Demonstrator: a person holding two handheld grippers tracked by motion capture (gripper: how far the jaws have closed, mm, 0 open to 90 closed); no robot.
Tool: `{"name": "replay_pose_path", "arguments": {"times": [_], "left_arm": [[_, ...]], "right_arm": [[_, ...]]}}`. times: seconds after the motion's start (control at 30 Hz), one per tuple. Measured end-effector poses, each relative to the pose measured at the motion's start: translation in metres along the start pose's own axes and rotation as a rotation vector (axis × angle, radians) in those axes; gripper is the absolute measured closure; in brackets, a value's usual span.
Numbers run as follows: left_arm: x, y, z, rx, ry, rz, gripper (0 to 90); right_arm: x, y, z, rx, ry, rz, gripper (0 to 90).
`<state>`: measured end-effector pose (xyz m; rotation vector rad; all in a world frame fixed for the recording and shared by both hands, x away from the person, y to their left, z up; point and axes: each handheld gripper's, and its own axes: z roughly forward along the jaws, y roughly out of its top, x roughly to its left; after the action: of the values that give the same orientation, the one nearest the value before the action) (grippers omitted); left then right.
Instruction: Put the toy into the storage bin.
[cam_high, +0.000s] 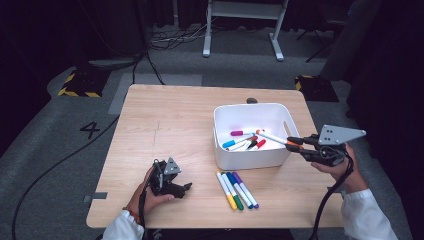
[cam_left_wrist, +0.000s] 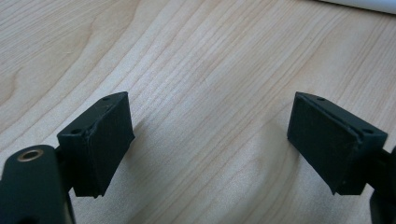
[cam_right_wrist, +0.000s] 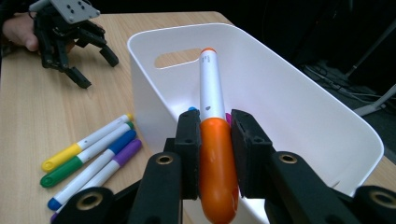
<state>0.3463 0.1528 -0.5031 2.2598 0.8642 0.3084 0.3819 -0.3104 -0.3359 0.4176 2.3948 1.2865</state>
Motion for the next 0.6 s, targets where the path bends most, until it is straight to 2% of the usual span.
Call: {"name": "replay_pose_path", "arguments": {"times": [0.07, 0.2, 0.4, 0.5, 0.6], "left_arm": [[0.000, 0.000, 0.000, 0.000, 0.000, 0.000, 14.4], [0.000, 0.000, 0.000, 0.000, 0.000, 0.000, 14.5], [0.000, 0.000, 0.000, 0.000, 0.000, 0.000, 14.4], [0.000, 0.000, 0.000, 0.000, 0.000, 0.000, 14.5], [0.000, 0.000, 0.000, 0.000, 0.000, 0.000, 14.5]], "right_arm": [[-0.007, 0.005, 0.007, 0.012, 0.014, 0.005, 74.3], [-0.020, 0.013, 0.030, 0.081, 0.061, -0.009, 74.3], [-0.026, 0.020, 0.065, 0.201, 0.128, -0.042, 74.3], [-0.028, 0.022, 0.082, 0.279, 0.159, -0.072, 74.3], [-0.027, 0.022, 0.095, 0.353, 0.212, -0.105, 74.2]]}}
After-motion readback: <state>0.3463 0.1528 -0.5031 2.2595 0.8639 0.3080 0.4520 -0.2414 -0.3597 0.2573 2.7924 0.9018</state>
